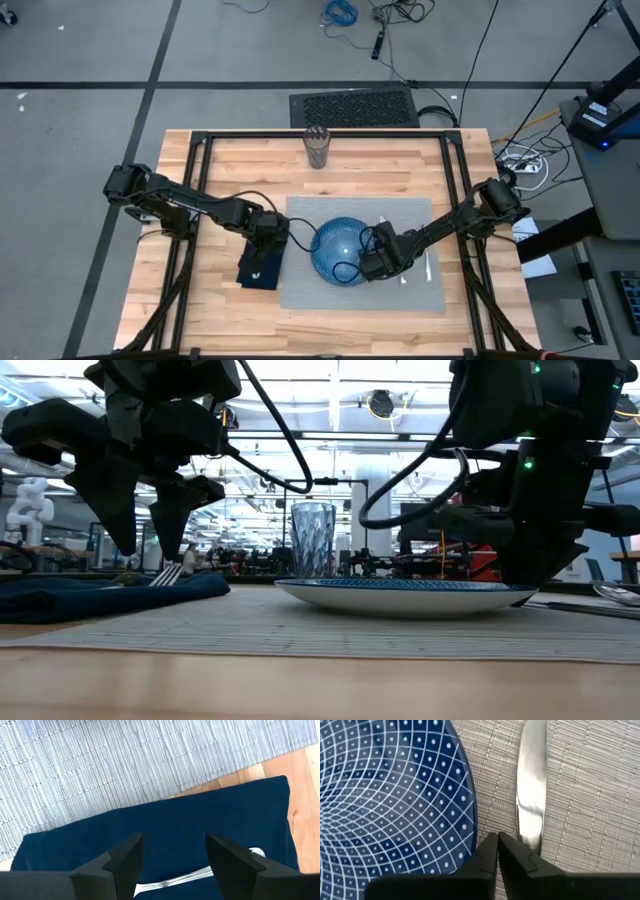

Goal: Set table place
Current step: Put the silver knife to the left of the silver spoon on the gray placemat

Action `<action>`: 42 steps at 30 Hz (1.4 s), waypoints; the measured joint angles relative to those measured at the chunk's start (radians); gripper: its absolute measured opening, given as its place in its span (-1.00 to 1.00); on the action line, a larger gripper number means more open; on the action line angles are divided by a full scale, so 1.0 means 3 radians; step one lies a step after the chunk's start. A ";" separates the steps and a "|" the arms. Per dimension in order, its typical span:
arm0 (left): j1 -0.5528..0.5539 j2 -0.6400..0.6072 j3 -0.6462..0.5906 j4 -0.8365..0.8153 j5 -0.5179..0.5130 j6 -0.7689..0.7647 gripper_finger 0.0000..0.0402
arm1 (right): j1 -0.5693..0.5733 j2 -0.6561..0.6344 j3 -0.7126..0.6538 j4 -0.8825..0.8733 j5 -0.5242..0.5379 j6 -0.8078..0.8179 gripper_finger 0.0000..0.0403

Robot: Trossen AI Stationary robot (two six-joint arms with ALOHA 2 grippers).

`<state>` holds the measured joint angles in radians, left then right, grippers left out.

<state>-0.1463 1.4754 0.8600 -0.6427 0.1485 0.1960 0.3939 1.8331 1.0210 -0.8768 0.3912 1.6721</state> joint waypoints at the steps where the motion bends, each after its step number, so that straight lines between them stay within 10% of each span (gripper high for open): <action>1: -0.0001 0.0000 0.0000 0.0000 -0.0001 0.0000 -0.01 | -0.0002 -0.0002 -0.0002 -0.0015 0.0009 0.0020 -1.00; 42: 0.0000 0.0000 0.0000 0.0021 0.0000 0.0005 -0.01 | -0.0183 -0.0068 0.0005 -0.0182 0.0131 -0.0058 -1.00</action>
<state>-0.1464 1.4754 0.8600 -0.6365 0.1486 0.1974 0.3389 1.8126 1.0225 -0.9314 0.4306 1.6547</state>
